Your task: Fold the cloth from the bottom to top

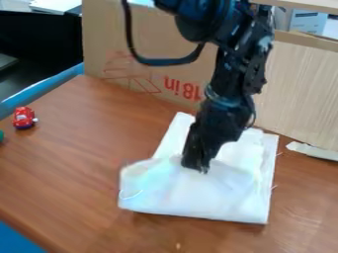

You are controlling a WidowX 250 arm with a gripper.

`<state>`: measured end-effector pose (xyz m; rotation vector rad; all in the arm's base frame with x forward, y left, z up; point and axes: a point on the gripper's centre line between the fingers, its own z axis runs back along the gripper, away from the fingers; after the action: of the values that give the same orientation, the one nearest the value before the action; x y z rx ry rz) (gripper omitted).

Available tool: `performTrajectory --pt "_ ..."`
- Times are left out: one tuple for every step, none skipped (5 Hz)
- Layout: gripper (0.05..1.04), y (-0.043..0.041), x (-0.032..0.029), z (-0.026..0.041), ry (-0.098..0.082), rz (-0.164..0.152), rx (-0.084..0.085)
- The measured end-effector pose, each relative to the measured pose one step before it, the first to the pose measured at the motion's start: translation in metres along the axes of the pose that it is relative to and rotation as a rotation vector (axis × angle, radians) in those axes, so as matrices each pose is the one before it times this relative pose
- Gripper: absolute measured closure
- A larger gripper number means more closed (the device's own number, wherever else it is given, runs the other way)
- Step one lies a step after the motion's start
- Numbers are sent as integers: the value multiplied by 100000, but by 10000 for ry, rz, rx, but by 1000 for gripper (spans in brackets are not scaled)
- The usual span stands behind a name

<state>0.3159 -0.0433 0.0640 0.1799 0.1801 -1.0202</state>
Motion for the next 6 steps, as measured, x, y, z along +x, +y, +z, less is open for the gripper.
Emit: performTrajectory --pt "1027 1962 394 823 -10 69 -280" --pt "1027 1640 361 784 -18 80 -217" --pt "1027 1498 697 937 -72 10 63" --pt "1027 1438 1115 139 13 146 111" --pt "1027 2103 1565 -1326 210 110 -250" --pt "1027 1731 995 -189 88 252 -138"
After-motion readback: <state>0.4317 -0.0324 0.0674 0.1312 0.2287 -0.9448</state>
